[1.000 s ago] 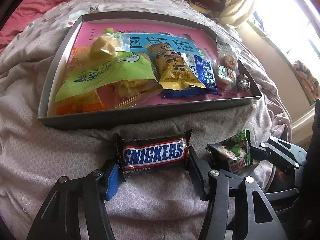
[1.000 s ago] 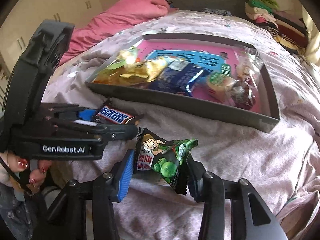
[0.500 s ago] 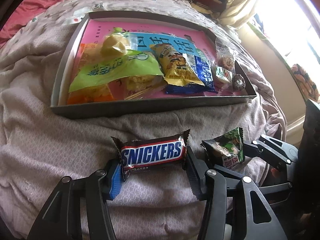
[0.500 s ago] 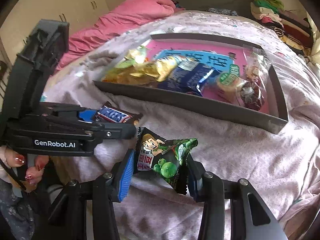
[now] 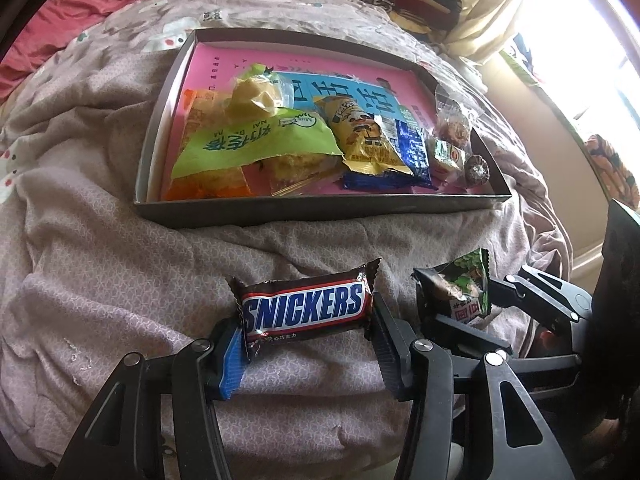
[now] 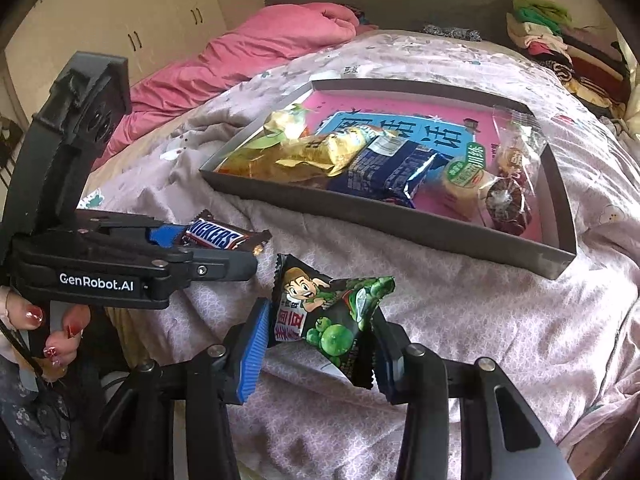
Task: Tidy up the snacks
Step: 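Close the left gripper on the Snickers bar while the right gripper grasps the green candy bag, then lift and carry the Snickers bar and green candy bag over the tray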
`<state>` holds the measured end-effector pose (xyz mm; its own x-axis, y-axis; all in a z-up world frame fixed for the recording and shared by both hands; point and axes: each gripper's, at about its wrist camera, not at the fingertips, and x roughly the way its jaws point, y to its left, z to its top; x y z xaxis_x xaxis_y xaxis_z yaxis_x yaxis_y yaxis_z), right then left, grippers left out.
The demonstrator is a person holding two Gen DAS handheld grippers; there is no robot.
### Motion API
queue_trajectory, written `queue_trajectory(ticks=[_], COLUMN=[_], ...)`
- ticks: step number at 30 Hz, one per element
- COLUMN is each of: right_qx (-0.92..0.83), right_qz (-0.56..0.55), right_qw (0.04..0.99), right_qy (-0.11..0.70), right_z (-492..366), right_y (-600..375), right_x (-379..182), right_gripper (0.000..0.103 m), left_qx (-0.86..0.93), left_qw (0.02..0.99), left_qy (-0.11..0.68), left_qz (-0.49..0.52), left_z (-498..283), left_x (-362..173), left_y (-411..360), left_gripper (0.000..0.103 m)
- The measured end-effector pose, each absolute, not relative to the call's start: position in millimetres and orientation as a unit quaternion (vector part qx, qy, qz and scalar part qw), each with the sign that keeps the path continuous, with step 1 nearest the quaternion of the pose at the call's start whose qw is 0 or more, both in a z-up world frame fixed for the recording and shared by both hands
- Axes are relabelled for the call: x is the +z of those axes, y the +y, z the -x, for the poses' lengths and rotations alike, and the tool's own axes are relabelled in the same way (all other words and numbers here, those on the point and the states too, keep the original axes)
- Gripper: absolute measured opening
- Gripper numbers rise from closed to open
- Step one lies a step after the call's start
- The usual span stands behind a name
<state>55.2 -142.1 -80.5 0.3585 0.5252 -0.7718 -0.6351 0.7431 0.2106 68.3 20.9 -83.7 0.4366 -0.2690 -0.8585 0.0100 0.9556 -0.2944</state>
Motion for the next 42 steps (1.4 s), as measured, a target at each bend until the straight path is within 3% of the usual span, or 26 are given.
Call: queue_trajectory(ticks=[42], right_qx=[0.303], right_qz=[0.000], right_qw=[0.886], right_qy=[0.352], right_z=[-64], right_y=[-188], right_x=[-35], right_gripper=[0.046], left_qx=[-0.084], left_qw=[0.895], left_qy=[0.431], left_qz=[0.081], left_z=[-58], left_x=[-20], left_y=[1], left_gripper=[0.056])
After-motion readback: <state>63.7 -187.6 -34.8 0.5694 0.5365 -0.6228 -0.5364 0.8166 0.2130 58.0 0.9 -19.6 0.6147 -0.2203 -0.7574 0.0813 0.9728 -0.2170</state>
